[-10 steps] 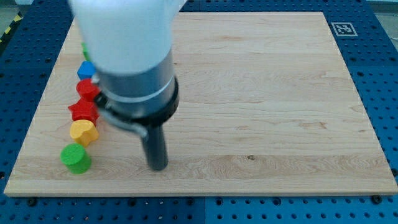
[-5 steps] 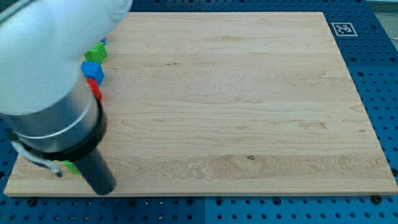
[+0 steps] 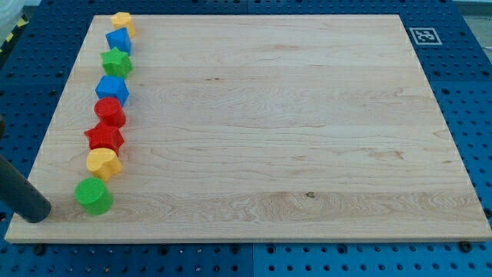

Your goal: Place the green circle into the center

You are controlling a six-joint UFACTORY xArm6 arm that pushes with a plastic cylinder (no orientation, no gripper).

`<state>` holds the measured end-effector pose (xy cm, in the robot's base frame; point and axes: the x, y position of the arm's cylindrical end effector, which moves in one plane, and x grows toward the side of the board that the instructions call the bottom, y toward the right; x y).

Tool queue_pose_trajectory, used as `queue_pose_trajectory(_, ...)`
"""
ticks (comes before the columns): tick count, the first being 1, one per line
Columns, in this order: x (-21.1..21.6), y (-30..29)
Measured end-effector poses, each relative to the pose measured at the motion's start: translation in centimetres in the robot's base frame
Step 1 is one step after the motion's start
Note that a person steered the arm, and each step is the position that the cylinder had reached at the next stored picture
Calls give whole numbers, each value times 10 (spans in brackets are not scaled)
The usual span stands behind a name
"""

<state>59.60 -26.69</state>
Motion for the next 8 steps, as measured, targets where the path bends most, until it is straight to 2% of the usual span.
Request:
queue_pose_trajectory(2, -20, 59)
queue_pose_trajectory(5, -20, 110)
queue_pose_trajectory(7, -16, 168)
queue_pose_trajectory(8, -8, 169)
